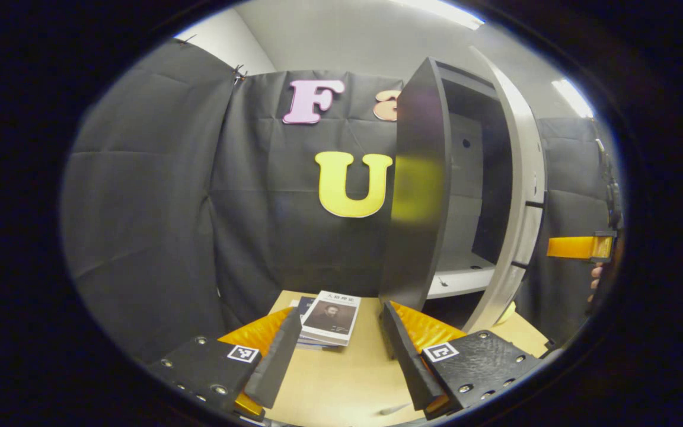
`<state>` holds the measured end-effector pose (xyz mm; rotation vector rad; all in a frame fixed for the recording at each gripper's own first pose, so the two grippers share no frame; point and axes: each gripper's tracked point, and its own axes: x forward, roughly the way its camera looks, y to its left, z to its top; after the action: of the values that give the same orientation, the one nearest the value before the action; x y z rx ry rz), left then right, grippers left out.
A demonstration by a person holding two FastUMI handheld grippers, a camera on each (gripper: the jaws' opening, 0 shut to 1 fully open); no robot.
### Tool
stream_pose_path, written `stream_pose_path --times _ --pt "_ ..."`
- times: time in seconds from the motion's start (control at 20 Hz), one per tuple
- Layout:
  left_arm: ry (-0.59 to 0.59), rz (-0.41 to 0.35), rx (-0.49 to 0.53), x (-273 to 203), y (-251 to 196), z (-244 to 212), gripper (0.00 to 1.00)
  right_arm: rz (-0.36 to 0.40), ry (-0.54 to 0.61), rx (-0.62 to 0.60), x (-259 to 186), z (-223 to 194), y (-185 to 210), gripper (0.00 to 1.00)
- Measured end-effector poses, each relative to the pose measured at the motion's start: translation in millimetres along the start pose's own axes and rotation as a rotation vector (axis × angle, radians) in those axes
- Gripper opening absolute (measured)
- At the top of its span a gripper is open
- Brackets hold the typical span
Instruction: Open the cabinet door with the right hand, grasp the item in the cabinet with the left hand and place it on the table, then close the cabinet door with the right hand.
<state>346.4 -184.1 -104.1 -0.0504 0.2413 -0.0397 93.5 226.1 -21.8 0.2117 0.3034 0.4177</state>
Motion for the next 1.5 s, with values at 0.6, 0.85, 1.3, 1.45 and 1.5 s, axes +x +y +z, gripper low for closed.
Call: stream_pose_path --times 0.6,0.85,1.3,1.45,1.5 --pt "0.032 0.052 0.026 -16 -20 -4 0.84 -0.253 -0.109 0.072 -43 34 -174 0.94" --pt "0.010 0.112 0.093 -17 -17 5 0.84 -0.310 -0.140 0.037 -75 35 -257 0.94" --pt "-0.061 0.139 0.044 -13 -39 17 0.84 -0.297 -0.148 -0.071 -120 41 -316 0.94" --pt "-0.097 0.132 0.067 -11 -38 24 0.84 -0.284 -0.175 -0.087 -126 46 -309 0.94" --pt "-0.113 0.128 0.064 -11 -40 27 0.84 -0.272 -0.178 -0.092 -127 46 -303 0.94"
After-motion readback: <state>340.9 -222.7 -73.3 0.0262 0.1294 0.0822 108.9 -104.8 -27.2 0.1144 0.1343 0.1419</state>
